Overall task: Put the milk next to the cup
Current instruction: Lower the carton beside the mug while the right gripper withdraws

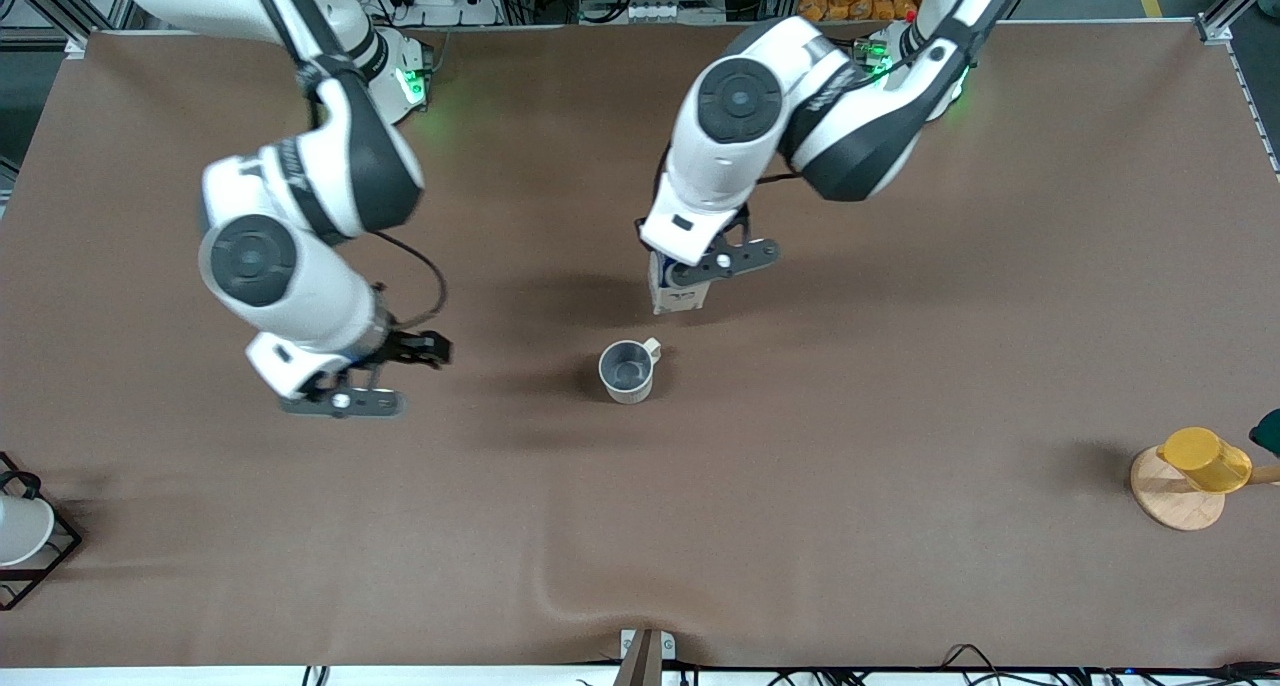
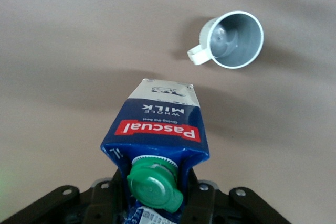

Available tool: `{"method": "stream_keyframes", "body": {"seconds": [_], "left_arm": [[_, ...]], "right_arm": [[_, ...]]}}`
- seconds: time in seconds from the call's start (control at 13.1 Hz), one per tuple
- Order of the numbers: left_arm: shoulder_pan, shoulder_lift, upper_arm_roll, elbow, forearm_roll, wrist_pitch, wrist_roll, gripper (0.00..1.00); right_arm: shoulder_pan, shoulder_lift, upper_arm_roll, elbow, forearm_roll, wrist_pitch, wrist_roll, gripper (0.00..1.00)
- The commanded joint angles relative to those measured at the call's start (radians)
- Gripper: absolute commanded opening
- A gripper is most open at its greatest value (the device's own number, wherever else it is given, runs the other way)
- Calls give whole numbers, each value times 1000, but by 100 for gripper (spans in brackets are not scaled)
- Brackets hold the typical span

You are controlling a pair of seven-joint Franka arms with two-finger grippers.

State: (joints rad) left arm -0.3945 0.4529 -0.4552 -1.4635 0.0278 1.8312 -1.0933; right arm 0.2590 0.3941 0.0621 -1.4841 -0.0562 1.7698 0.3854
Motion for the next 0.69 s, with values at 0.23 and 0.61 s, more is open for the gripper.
{"method": "stream_keyframes", "body": {"seconds": [0.23, 0.61], "left_arm": [[-118, 135, 48, 107, 104, 26, -50, 25], [-161, 173, 84, 109, 107, 85, -43, 25]], "right_arm": [[-225, -110, 22, -58, 18, -71, -238, 100], [-268, -115, 19, -58, 81, -95, -246, 100]]}}
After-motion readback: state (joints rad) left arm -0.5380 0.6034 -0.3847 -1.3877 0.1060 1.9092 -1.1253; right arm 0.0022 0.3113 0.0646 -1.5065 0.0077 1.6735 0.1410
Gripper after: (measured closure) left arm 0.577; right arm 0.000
